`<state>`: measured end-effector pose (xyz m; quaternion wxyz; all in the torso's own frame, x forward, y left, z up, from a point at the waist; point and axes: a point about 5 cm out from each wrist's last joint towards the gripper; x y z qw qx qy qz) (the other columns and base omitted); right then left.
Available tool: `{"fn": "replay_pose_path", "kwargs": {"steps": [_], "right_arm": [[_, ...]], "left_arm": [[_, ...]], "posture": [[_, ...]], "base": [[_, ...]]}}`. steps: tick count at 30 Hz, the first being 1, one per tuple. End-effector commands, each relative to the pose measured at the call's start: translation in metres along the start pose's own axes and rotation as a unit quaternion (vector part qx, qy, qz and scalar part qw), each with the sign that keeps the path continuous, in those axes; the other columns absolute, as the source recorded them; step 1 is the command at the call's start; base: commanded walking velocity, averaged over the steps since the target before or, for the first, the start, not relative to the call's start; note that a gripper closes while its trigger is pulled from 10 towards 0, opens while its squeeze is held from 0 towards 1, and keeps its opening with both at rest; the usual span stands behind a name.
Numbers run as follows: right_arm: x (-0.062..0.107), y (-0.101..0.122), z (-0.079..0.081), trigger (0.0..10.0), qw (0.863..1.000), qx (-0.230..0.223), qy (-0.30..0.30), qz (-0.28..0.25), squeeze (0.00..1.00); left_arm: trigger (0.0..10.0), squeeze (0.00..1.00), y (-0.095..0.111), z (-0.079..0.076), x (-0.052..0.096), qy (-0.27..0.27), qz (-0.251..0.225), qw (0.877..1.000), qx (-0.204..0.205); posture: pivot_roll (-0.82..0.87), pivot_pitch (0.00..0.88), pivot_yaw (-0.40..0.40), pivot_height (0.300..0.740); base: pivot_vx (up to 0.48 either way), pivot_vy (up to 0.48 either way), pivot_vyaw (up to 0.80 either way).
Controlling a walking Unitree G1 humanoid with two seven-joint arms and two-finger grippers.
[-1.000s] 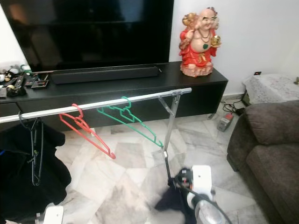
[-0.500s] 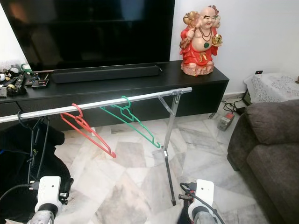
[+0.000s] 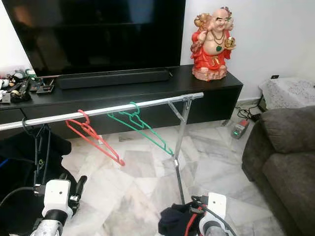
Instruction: Hang hanger
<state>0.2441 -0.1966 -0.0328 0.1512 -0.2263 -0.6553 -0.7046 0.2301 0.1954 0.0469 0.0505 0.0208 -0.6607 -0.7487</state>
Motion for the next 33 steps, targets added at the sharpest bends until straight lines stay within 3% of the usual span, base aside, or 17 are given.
{"fn": "replay_pose_path", "kwargs": {"steps": [1,15,27,33], "right_arm": [[-0.002,0.005,0.004,10.0,1.0,-0.001,0.007,-0.012,0.0],[-0.003,0.003,-0.002,10.0,1.0,-0.001,-0.003,-0.009,0.0],[-0.004,0.004,-0.005,10.0,1.0,0.008,-0.01,-0.013,0.0],[-0.005,0.014,-0.006,10.0,0.999,0.01,-0.012,-0.049,0.0]], "left_arm": [[10.0,0.0,-0.002,0.003,0.003,0.004,0.013,1.0,-0.005],[10.0,0.0,0.01,0.003,0.0,0.009,0.012,1.0,0.0],[10.0,0.0,0.017,-0.005,-0.001,-0.006,0.008,1.0,0.008],[10.0,0.0,0.018,-0.004,-0.002,-0.005,0.013,1.0,0.002]], "posture": [[-0.01,0.0,0.056,0.74],[-0.01,0.005,0.052,0.74],[0.0,0.026,0.052,0.74],[0.0,0.032,0.052,0.74]], "base": [[0.0,0.48,0.0],[0.0,0.48,0.0],[0.0,0.0,0.0],[0.0,-0.19,0.75]]}}
Point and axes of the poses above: a point about 5 cm out from each wrist's last joint towards the gripper, its own x axis pointing back from the gripper into the wrist, its own y axis along the axis of the wrist's last joint, z = x × y, and after that the axes turned 2 degrees about x, right-handed
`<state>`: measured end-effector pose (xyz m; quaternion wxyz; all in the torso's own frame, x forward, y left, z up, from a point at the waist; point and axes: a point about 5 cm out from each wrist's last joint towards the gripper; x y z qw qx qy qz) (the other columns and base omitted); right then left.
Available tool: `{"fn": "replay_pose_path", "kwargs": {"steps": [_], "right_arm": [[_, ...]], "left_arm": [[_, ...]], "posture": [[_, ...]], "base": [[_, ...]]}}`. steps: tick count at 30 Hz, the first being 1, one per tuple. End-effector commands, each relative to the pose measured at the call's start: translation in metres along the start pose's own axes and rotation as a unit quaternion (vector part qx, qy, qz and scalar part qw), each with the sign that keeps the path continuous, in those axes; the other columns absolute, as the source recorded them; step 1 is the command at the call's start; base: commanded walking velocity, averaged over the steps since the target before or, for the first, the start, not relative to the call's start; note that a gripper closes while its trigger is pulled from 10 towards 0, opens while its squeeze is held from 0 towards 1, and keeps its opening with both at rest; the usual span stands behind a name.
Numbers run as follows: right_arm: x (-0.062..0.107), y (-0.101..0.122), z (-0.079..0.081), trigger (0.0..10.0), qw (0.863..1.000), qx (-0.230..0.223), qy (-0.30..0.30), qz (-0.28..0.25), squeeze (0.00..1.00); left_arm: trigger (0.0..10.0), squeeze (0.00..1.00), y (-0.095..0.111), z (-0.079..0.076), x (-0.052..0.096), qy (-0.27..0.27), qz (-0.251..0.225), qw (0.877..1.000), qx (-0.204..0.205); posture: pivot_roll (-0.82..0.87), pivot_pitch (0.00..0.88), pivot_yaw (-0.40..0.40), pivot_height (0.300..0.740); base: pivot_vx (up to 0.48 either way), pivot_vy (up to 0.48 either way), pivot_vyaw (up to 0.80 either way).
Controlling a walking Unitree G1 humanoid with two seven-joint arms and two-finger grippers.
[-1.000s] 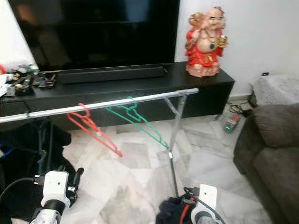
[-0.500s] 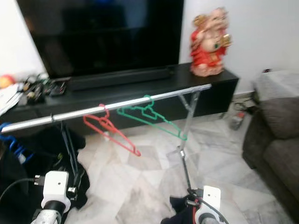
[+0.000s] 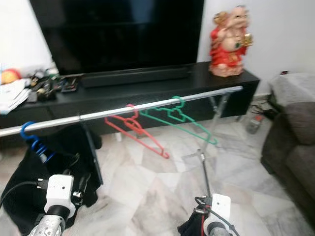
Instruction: Hang hanger
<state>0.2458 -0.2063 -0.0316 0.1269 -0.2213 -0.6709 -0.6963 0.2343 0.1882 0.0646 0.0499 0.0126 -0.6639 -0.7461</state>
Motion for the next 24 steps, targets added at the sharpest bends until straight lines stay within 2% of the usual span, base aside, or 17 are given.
{"fn": "replay_pose_path", "kwargs": {"steps": [1,4,11,16,24], "right_arm": [[-0.0037,0.0123,0.0029,10.0,1.0,-0.003,0.006,-0.028,0.0],[-0.0041,0.0137,0.0031,10.0,0.999,-0.004,0.007,-0.031,0.0],[-0.0048,0.0165,0.0018,10.0,0.999,-0.01,0.006,-0.036,0.0],[-0.0049,0.0162,0.001,10.0,0.999,-0.011,0.008,-0.033,0.0],[-0.005,0.0162,0.008,10.0,0.999,-0.001,0.045,-0.027,0.0]], "left_arm": [[10.0,0.0,-0.0011,0.0012,0.0005,0.001,0.009,1.0,-0.002],[10.0,0.0,-0.0007,0.0008,0.0003,0.001,0.009,1.0,-0.001],[10.0,0.0,0.0024,-0.002,-0.0017,0.004,0.01,1.0,0.006],[10.0,0.0,0.005,-0.0011,-0.0041,0.015,0.005,1.0,0.02],[10.0,0.0,0.0029,-0.0002,-0.0021,0.03,0.011,0.999,0.041]], "posture": [[0.0,0.032,0.052,0.74],[0.0,0.035,0.051,0.74],[0.0,0.038,0.043,0.74],[0.0,0.039,0.033,0.74],[0.0,0.039,0.02,0.74]], "base": [[0.0,-0.334,0.8],[0.0,-0.334,0.8],[0.0,-0.332,0.0],[0.0,0.0,0.0],[0.0,0.0,0.0]]}}
Point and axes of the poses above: a point about 5 cm out from each wrist's last joint towards the gripper, its own x axis pointing back from the gripper into the wrist, its own y axis along the axis of the wrist's last joint, z = x × y, and after that the axes turned 2 degrees about x, right-handed
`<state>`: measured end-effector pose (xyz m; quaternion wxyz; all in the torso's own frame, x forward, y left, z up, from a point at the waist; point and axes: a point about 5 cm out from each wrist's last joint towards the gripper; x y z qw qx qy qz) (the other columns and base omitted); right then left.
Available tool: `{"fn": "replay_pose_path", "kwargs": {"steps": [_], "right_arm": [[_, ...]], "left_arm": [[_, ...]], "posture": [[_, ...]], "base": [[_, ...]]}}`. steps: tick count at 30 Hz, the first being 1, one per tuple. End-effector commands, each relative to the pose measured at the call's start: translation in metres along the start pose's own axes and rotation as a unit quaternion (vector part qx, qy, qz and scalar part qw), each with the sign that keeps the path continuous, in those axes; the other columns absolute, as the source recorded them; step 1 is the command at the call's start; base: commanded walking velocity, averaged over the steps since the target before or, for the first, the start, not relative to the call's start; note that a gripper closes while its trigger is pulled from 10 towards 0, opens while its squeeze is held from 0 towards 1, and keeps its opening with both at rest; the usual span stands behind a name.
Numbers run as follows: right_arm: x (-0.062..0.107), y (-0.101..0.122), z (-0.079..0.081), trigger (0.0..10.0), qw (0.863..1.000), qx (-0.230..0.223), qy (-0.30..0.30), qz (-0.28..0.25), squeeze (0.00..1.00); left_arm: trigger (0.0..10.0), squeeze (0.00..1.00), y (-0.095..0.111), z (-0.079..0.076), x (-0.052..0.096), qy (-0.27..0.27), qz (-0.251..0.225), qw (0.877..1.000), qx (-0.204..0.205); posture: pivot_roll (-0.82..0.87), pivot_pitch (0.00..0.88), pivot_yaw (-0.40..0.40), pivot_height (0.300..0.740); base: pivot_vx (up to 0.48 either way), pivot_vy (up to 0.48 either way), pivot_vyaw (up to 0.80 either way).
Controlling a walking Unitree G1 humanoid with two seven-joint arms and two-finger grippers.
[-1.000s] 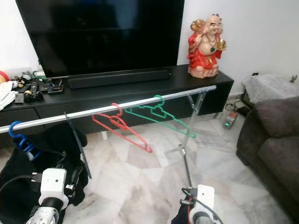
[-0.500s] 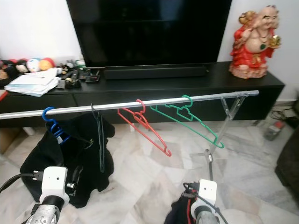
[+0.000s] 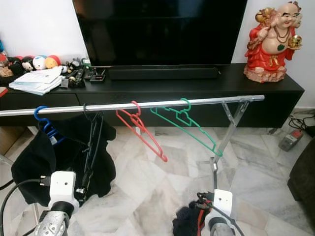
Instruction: Hang hanger
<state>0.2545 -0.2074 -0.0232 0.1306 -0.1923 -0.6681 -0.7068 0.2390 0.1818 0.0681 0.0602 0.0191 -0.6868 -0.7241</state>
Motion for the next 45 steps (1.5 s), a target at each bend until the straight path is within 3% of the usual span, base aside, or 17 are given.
{"fn": "replay_pose_path", "kwargs": {"steps": [1,4,16,27,31,34,45], "right_arm": [[-0.002,0.005,0.008,10.0,1.0,0.003,0.02,-0.009,0.0],[-0.001,0.003,0.013,10.0,0.999,0.026,0.047,-0.005,0.0],[0.001,-0.004,0.018,10.0,0.997,0.041,0.061,0.007,0.0],[0.01,-0.033,0.012,10.0,0.995,0.036,0.056,0.079,0.0],[0.014,-0.044,0.013,10.0,0.992,0.036,0.046,0.112,0.0],[0.014,-0.045,0.014,10.0,0.991,0.036,0.043,0.118,0.0],[0.014,-0.046,0.015,10.0,0.991,0.033,0.039,0.122,0.0]], "left_arm": [[10.0,0.0,-0.001,0.006,0.002,0.019,0.006,1.0,0.009],[10.0,0.0,-0.003,0.013,0.003,0.034,0.012,0.999,0.022],[10.0,0.0,-0.002,0.018,0.002,0.022,0.012,0.999,0.028],[10.0,0.0,0.002,0.015,0.002,0.007,0.005,0.999,0.036],[10.0,0.0,0.004,0.009,0.0,-0.027,0.001,0.999,0.032],[10.0,0.0,0.006,0.004,0.0,-0.055,-0.003,0.998,0.02],[10.0,0.0,0.01,-0.002,0.002,-0.075,-0.008,0.997,0.013]], "posture": [[0.0,0.039,0.02,0.74],[0.0,0.039,0.02,0.74],[0.0,0.038,0.026,0.74],[0.0,0.035,0.026,0.74],[-0.01,0.024,0.029,0.74],[0.0,0.022,0.029,0.74],[0.0,0.036,0.027,0.74]], "base": [[0.0,0.0,0.0],[0.0,0.0,0.0],[0.1,0.0,0.08],[0.358,0.0,0.11],[0.29,0.0,0.0],[0.268,0.0,0.0],[0.096,0.0,0.0]]}}
Point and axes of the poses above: a point about 5 cm out from each wrist's last joint towards the gripper, its own x axis pointing back from the gripper into the wrist, its own y axis along the axis of the wrist's last joint, z = x × y, and after that the axes turned 2 degrees about x, right-handed
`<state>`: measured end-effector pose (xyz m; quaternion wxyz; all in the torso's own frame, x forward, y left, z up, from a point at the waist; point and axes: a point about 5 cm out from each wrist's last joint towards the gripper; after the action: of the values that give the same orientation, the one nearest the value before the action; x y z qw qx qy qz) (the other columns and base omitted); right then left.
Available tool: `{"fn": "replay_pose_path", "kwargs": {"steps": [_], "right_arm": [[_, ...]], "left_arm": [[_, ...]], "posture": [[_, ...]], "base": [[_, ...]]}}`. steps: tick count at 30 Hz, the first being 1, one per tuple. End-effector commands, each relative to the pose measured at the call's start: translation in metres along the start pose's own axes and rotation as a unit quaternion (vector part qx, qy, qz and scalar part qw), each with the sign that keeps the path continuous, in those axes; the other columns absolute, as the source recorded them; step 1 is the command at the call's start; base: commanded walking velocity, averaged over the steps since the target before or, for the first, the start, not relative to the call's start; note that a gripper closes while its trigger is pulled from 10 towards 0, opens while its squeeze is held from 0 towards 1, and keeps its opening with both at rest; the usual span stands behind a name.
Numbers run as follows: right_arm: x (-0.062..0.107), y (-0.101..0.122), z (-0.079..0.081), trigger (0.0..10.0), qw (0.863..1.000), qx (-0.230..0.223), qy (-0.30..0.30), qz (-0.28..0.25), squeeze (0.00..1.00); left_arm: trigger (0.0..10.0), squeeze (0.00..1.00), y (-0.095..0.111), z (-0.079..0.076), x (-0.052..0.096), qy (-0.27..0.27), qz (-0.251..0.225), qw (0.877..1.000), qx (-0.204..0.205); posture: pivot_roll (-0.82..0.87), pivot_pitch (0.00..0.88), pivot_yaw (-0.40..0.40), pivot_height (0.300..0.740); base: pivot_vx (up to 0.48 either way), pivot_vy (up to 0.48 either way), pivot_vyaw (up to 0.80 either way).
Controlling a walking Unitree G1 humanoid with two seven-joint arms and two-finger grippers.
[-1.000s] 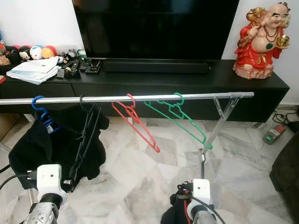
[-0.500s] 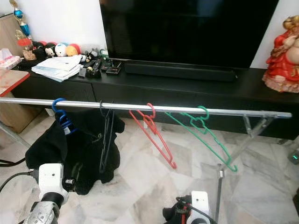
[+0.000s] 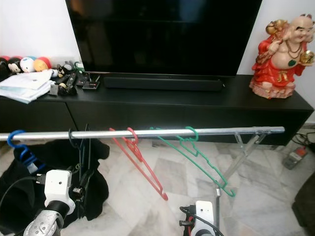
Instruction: Hang hanger
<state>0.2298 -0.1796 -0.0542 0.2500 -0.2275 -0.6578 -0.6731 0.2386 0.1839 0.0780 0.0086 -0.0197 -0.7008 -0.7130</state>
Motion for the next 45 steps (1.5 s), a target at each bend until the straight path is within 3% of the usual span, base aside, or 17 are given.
{"fn": "replay_pose_path", "kwargs": {"steps": [1,6,8,11,12,16,17,19,20,24,29,35,36,39,45], "right_arm": [[0.005,-0.01,-0.009,10.0,1.0,-0.003,-0.011,0.013,0.0],[0.009,-0.023,-0.01,10.0,0.999,-0.005,-0.017,0.033,0.0],[0.008,-0.021,-0.009,10.0,0.999,-0.005,-0.016,0.03,0.0],[0.006,-0.015,-0.008,10.0,1.0,-0.004,-0.013,0.023,0.0],[0.005,-0.013,-0.008,10.0,1.0,-0.003,-0.012,0.019,0.0],[0.005,-0.012,-0.007,10.0,1.0,-0.003,-0.013,0.018,0.0],[0.005,-0.011,-0.007,10.0,1.0,-0.002,-0.013,0.017,0.0],[0.005,-0.011,-0.007,10.0,1.0,-0.003,-0.014,0.017,0.0],[0.004,-0.011,-0.007,10.0,1.0,-0.002,-0.013,0.017,0.0],[0.004,-0.011,-0.006,10.0,1.0,0.001,-0.012,0.017,0.0],[0.004,-0.011,-0.007,10.0,1.0,0.004,-0.013,0.017,0.0],[0.005,-0.012,-0.007,10.0,1.0,0.006,-0.012,0.019,0.0],[0.005,-0.012,-0.007,10.0,1.0,0.007,-0.012,0.019,0.0],[0.005,-0.012,-0.007,10.0,1.0,0.008,-0.012,0.019,0.0],[0.005,-0.012,-0.007,10.0,1.0,0.007,-0.012,0.018,0.0]], "left_arm": [[10.0,0.0,0.0,-0.006,0.001,-0.011,0.006,1.0,-0.005],[10.0,0.0,0.002,0.0,0.001,0.028,0.028,0.999,0.016],[10.0,0.0,-0.001,0.006,-0.002,0.051,0.059,0.997,0.0],[10.0,0.0,0.001,0.012,-0.008,0.069,0.067,0.995,-0.009],[10.0,0.0,0.007,0.02,-0.016,0.099,0.072,0.992,0.018],[10.0,0.0,0.014,0.025,-0.025,0.11,0.072,0.99,0.047],[10.0,0.22,0.015,0.023,-0.029,0.094,0.077,0.991,0.048],[10.0,0.98,0.013,0.018,-0.036,0.062,0.091,0.992,0.055],[10.0,1.0,0.012,0.014,-0.04,0.04,0.102,0.993,0.054],[10.0,1.0,0.013,0.015,-0.049,0.033,0.11,0.993,0.009],[10.0,1.0,0.025,0.012,-0.059,0.033,0.107,0.993,0.027],[10.0,1.0,0.021,0.007,-0.063,0.039,0.134,0.99,0.029],[10.0,0.0,0.017,0.003,-0.067,0.031,0.148,0.988,0.025],[10.0,0.0,0.016,0.001,-0.07,0.03,0.152,0.988,0.018],[10.0,0.0,0.026,-0.004,-0.097,0.032,0.142,0.989,0.005]], "posture": [[0.0,0.039,0.028,0.74],[0.0,0.046,0.029,0.74],[0.01,0.052,0.029,0.74],[0.0,0.054,0.03,0.74],[0.01,0.056,0.029,0.74],[0.01,0.057,0.03,0.74],[0.01,0.059,0.03,0.74],[0.01,0.06,0.03,0.74],[0.0,0.06,0.03,0.74],[0.0,0.062,0.031,0.74],[-0.01,0.056,0.036,0.74],[-0.01,0.055,0.035,0.74],[-0.01,0.05,0.033,0.74],[-0.02,0.052,0.033,0.74],[-0.03,0.07,0.027,0.74]], "base": [[0.0,0.0,0.0],[0.0,0.0,0.0],[0.0,0.0,0.0],[0.0,0.0,0.0],[0.0,0.0,0.0],[0.0,0.0,0.0],[0.0,0.0,0.0],[0.0,0.0,0.0],[0.0,0.0,0.0],[0.0,0.0,0.0],[0.0,0.0,0.0],[0.0,0.0,0.0],[0.0,0.0,0.0],[0.0,0.0,0.0],[0.0,0.0,0.0]]}}
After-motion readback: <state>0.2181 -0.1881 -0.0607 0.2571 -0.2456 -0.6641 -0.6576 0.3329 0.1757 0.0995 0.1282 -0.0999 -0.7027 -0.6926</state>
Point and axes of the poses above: a point about 5 cm out from each wrist's last joint towards the gripper, its own x axis pointing back from the gripper into the wrist, its own y axis along the axis of the wrist's last joint, z = x × y, and after that the axes turned 2 degrees about x, right-handed
